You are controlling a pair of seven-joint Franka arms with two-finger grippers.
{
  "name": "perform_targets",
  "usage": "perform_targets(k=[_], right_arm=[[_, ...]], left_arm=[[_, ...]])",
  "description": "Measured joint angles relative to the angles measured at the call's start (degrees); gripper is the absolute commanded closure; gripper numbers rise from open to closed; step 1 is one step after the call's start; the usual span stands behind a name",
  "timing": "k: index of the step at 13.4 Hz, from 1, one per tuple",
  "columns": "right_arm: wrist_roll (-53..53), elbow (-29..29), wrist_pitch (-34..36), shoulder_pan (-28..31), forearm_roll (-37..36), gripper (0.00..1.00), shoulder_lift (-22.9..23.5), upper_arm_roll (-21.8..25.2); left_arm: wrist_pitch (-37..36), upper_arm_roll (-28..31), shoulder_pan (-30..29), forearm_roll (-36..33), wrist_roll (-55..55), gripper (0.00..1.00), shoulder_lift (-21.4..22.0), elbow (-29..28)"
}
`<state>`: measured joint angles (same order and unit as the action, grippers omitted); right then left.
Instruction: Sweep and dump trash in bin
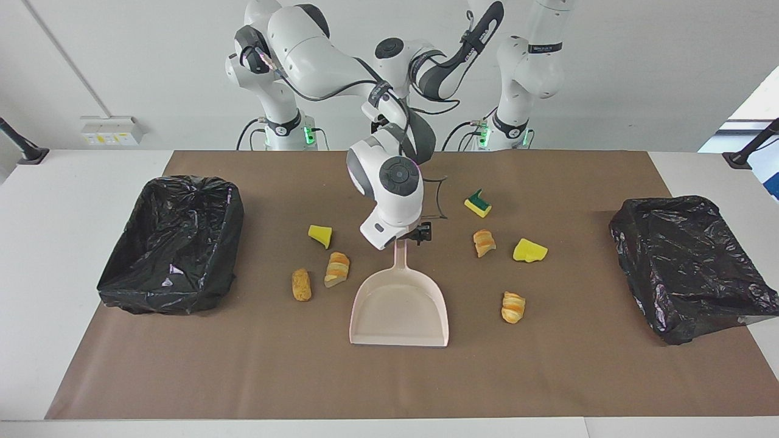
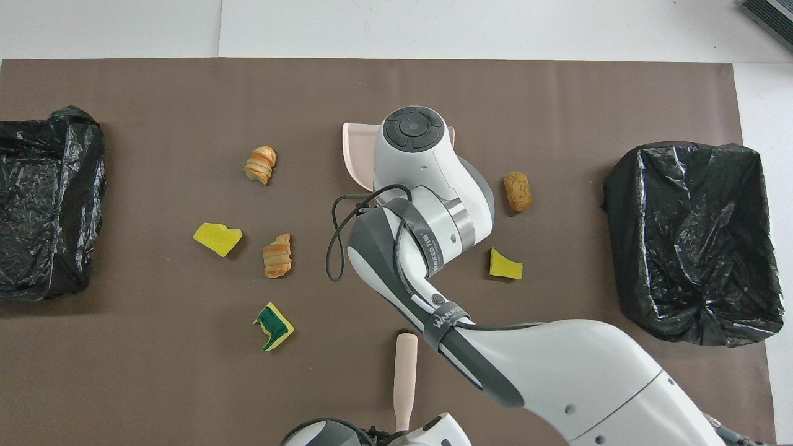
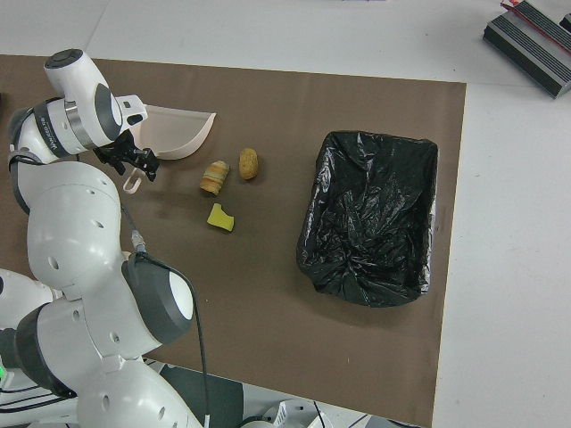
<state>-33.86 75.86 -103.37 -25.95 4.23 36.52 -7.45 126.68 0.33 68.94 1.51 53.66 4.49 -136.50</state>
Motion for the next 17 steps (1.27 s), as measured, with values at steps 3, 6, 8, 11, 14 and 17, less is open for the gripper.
perform_targets(k=[3,6,8,11,14,17], right_arm=[[0.2,0.0,0.0,0.0,1.1,1.00,0.0,0.0],[0.2,0.0,0.0,0.7,3.0,1.00,0.0,0.0],[2.6,-0.1,0.9,3.3,4.7,1.00,-0.4,0.1],[7.2,-0.3,2.4,6.3,5.0,1.00,-2.5,0.0],[11.6,-0.4,4.0,7.1,4.2,1.00,-6.6,0.2],[21.0,-0.4,9.9,10.1,1.9,1.00,-10.6,0.5]], left_arm=[[0.1,0.0,1.4,0.0,1.8,0.17,0.0,0.0],[0.1,0.0,2.2,0.0,2.1,0.18,0.0,0.0],[0.1,0.0,2.9,0.0,2.1,0.59,0.0,-0.1],[0.1,0.1,2.9,0.0,2.1,1.00,0.0,-0.1],[0.0,0.5,2.9,0.0,2.2,1.00,0.1,-0.1],[-4.3,1.8,0.9,0.0,2.3,1.00,0.8,1.9]])
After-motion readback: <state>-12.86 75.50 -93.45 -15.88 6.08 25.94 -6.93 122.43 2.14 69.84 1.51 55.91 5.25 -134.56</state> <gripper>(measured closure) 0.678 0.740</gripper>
